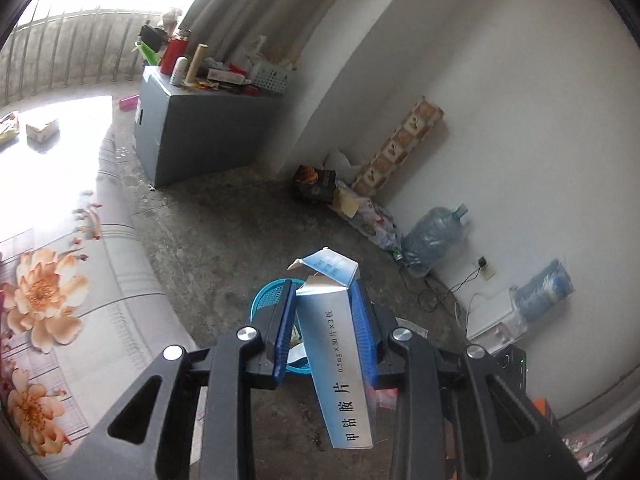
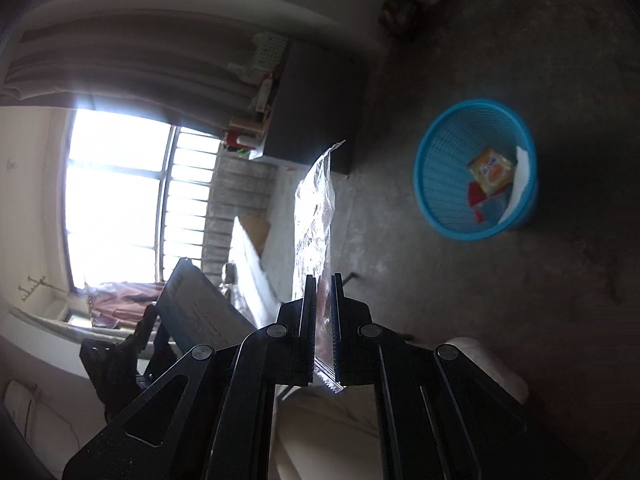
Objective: Collect trash
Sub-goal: 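Open both tools over the wastebasket to drop bag and box, then move both tools back to the green snack bags on the table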
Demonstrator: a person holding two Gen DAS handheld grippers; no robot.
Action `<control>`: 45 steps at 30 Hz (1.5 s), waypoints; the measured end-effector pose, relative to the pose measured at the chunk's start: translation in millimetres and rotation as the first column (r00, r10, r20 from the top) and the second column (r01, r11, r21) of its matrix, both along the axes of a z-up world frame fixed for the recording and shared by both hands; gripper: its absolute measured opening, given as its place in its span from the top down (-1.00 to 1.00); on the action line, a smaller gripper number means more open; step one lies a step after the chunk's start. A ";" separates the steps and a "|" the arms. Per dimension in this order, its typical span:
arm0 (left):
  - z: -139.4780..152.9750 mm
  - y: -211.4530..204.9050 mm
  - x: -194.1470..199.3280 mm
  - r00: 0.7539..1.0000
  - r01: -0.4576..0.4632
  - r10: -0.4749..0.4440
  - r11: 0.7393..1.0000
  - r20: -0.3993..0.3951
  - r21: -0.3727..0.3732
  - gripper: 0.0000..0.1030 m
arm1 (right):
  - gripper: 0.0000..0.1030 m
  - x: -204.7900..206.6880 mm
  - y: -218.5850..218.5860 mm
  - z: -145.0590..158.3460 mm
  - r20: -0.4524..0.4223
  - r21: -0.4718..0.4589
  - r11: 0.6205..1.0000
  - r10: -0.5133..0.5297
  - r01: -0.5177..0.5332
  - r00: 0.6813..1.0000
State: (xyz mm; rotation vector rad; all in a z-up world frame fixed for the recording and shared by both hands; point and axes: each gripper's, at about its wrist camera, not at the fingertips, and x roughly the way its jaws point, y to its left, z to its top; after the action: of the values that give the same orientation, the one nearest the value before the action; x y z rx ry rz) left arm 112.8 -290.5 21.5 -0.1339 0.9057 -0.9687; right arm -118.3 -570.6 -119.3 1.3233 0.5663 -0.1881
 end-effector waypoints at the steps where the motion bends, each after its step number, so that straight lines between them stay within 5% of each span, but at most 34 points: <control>1: -9.2 -17.7 -0.6 1.000 0.009 -0.009 0.999 0.007 0.032 0.47 | 0.90 -1.0 -6.3 -8.1 -0.029 0.000 1.000 -0.020 0.020 0.999; 13: -99.1 -182.8 18.0 0.990 0.101 -0.127 0.948 0.068 0.302 0.45 | 0.80 65.0 -83.6 -87.8 -0.285 -0.074 0.994 -0.098 0.080 0.954; 16: -126.8 -209.4 26.7 0.988 0.080 -0.127 0.909 0.089 0.410 -0.18 | 0.04 87.5 -96.4 -115.6 -0.378 -0.109 0.992 -0.096 0.059 0.921; 20: -142.4 -204.5 31.3 0.995 0.032 -0.071 0.903 0.076 0.429 -0.30 | -0.01 88.5 -97.9 -148.4 -0.479 -0.107 0.992 -0.104 0.060 0.872; 27: -106.2 -177.3 16.1 0.990 -0.014 -0.040 0.925 0.132 0.380 -0.44 | -0.04 43.3 -66.3 -138.0 -0.434 -0.115 0.989 -0.131 0.089 0.891; 35: -25.8 -130.8 -28.1 0.982 0.013 -0.056 0.973 0.179 0.231 -0.62 | -0.29 20.2 -13.2 -68.3 -0.339 -0.263 0.962 -0.165 0.075 0.926; 45: 43.5 -15.3 -67.0 0.970 0.036 -0.068 0.990 0.232 0.138 -0.80 | -0.30 32.3 46.0 -6.2 -0.157 -0.300 0.946 0.076 -0.121 0.985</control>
State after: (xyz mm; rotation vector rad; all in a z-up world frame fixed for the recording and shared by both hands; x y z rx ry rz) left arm 45.8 -305.8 65.0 0.1177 0.7537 -0.9476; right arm -86.0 -524.6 -125.4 0.9797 0.6937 -0.2791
